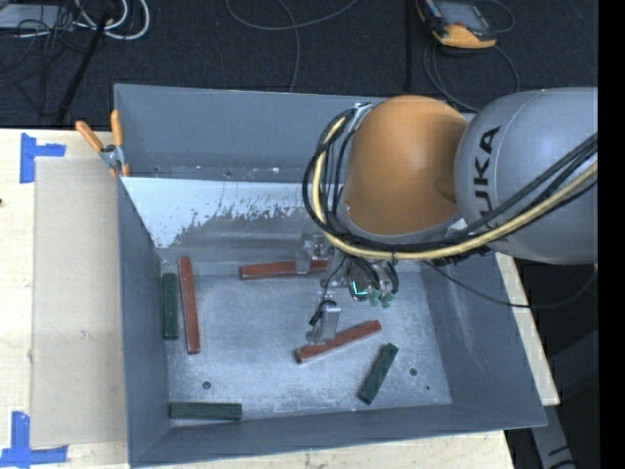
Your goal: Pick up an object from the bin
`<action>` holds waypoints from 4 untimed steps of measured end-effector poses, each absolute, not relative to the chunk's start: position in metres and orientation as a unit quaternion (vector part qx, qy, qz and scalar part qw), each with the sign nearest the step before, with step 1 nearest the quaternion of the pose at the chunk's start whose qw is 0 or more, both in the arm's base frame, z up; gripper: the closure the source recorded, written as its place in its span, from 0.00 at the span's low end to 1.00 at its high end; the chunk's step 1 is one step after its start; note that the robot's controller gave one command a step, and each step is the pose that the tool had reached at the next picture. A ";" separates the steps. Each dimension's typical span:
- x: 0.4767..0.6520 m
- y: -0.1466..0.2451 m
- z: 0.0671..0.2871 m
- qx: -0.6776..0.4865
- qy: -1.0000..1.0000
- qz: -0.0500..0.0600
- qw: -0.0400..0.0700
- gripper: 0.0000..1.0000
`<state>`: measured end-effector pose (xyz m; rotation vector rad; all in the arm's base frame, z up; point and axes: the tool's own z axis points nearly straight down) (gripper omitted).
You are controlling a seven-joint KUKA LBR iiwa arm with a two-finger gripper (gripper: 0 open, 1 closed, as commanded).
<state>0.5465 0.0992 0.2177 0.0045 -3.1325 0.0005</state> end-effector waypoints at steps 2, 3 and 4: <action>0.538 0.035 0.067 0.149 -0.989 -0.001 0.003 0.00; 0.528 0.023 0.069 0.146 -0.989 0.000 0.002 0.00; 0.529 0.023 0.069 0.144 -0.990 -0.001 0.001 1.00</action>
Offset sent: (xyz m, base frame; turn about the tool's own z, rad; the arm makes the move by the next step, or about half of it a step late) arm -0.0105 -0.0713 -0.0719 -0.0647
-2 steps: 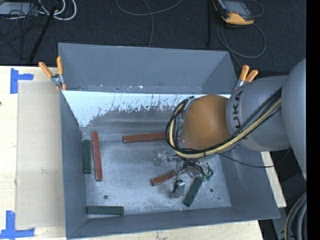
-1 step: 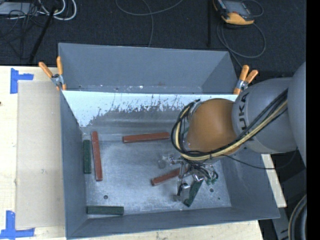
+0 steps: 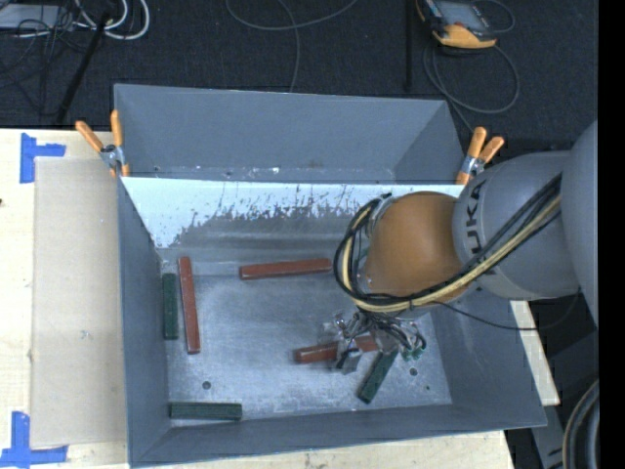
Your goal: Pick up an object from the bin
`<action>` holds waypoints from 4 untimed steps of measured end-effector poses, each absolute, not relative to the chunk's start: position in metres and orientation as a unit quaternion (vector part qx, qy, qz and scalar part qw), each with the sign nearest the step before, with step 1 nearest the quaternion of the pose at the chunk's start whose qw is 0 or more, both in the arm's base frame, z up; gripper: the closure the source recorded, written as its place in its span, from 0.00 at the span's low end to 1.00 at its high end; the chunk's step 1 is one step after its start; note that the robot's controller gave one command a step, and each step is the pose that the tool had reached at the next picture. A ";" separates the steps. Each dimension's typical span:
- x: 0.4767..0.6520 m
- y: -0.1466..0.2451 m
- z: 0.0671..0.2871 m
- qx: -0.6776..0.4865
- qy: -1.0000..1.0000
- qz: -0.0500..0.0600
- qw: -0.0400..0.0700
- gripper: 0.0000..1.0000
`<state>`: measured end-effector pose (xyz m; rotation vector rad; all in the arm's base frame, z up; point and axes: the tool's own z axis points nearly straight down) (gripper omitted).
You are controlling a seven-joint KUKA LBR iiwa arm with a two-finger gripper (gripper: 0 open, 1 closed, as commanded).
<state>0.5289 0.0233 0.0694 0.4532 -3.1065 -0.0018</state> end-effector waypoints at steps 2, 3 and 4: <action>0.529 0.023 0.069 0.143 -0.990 -0.001 0.001 1.00; 0.559 0.073 0.070 0.170 -0.985 -0.001 -0.002 1.00; 0.541 0.078 0.193 0.327 -0.945 0.000 -0.003 1.00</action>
Offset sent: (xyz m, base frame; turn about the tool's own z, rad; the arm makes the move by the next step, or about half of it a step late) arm 0.0000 0.0000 0.0000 0.0000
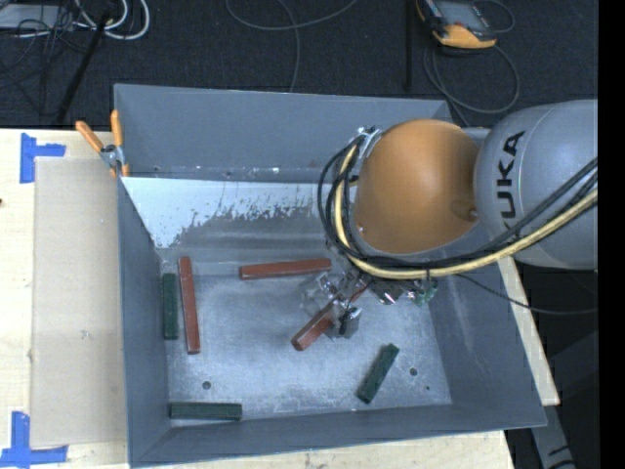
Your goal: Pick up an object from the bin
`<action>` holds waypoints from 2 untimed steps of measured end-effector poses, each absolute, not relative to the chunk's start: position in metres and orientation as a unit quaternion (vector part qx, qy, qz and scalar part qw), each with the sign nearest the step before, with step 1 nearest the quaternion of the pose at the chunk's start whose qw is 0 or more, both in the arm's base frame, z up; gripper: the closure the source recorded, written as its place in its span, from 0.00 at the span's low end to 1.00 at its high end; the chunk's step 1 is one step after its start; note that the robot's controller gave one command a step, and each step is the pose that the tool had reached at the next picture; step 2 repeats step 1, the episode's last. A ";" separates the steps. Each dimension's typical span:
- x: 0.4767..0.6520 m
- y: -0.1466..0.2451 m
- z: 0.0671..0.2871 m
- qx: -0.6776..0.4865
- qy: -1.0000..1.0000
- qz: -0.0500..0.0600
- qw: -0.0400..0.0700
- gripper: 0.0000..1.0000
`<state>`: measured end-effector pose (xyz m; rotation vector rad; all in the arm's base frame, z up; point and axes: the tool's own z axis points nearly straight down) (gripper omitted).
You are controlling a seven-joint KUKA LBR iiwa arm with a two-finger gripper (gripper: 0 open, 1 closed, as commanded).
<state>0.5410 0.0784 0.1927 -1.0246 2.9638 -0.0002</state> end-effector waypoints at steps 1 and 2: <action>0.560 0.070 0.235 -0.321 0.947 0.000 0.003 1.00; 0.560 0.070 0.235 -0.321 0.947 0.000 0.003 1.00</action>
Offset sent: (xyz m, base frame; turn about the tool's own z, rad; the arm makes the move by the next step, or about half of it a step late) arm 0.0176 -0.0088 0.0402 0.0075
